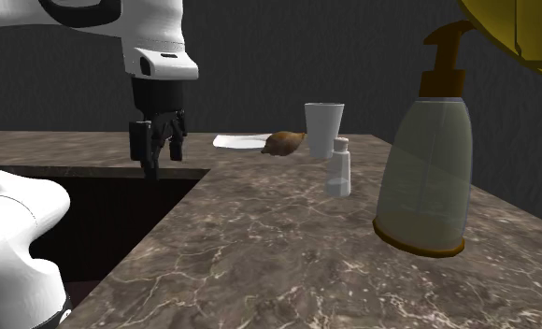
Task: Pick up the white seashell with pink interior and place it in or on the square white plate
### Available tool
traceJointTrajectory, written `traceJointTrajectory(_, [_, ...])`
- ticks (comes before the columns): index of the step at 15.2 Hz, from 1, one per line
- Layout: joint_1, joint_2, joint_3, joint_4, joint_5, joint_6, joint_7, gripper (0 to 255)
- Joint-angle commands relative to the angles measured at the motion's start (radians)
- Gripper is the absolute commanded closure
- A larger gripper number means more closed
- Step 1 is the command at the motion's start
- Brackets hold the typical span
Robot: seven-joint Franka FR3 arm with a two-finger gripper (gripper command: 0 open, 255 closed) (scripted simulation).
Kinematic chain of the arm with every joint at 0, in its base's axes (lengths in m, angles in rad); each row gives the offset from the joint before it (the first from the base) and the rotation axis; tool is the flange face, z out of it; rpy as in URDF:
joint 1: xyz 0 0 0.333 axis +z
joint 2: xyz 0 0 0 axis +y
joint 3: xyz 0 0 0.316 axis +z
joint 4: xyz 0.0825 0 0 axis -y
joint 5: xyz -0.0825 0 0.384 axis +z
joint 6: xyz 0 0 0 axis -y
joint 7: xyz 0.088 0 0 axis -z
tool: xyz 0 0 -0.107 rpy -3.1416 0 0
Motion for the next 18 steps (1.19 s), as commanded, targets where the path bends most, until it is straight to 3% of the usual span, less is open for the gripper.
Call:
traceJointTrajectory(1, [0.000, 0.000, 0.000, 0.000, 0.000, 0.000, 0.000, 0])
traceJointTrajectory(10, [0.049, 0.261, 0.146, 0.201, 0.074, 0.091, 0.159, 0])
traceJointTrajectory(18, [0.076, 0.526, 0.259, 0.460, 0.065, 0.123, 0.307, 0])
